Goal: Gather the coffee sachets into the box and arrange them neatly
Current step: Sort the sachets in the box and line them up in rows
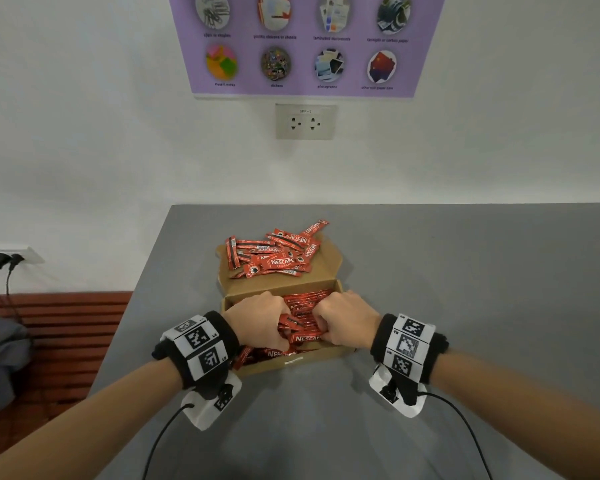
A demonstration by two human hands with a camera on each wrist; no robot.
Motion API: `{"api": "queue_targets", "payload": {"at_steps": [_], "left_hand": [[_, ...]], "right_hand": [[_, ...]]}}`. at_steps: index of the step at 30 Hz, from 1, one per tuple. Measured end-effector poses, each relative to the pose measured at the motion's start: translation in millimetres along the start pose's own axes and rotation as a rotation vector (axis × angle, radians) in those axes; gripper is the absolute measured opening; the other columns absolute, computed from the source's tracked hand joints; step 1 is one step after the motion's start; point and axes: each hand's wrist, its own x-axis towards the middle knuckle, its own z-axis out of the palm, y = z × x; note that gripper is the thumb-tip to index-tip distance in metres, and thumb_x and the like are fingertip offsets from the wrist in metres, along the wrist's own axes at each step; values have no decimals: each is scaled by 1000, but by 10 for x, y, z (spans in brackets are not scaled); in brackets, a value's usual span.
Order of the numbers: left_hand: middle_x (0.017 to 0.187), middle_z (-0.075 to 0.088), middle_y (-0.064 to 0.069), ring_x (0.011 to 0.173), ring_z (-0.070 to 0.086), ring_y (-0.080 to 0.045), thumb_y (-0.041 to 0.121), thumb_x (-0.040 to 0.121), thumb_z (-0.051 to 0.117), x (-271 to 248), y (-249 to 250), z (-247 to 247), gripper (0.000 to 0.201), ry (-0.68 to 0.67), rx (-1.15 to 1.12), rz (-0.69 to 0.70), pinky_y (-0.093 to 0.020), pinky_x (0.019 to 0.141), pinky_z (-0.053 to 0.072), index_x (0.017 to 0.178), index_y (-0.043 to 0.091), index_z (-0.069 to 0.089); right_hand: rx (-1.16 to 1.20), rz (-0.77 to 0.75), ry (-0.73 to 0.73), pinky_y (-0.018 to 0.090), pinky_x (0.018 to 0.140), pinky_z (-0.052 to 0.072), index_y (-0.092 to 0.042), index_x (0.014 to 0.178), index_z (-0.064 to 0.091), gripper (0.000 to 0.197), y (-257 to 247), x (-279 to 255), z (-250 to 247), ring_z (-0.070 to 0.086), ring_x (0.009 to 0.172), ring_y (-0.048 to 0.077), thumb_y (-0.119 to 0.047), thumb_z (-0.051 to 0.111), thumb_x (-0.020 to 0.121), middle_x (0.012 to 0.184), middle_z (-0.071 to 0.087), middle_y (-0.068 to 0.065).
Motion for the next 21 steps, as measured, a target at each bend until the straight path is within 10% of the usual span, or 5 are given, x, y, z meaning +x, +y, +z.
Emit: {"api": "queue_targets", "payload": {"at_steps": [12, 21], "left_hand": [[101, 66, -1, 88, 61, -18, 34, 89, 58, 50, 98, 89, 25, 68, 127, -3, -22, 68, 40, 103, 15, 64], [105, 65, -3, 91, 61, -21, 36, 86, 62, 98, 82, 112, 30, 76, 86, -52, -26, 75, 46, 104, 13, 63]], "right_hand": [[-85, 103, -15, 41, 87, 43, -16, 102, 52, 49, 203, -97, -64, 37, 108, 21, -39, 78, 67, 115, 39, 3], [113, 102, 1, 37, 81, 47, -13, 76, 61, 11, 270, -53, 79, 51, 99, 24, -10, 71, 74, 105, 53, 4]]}}
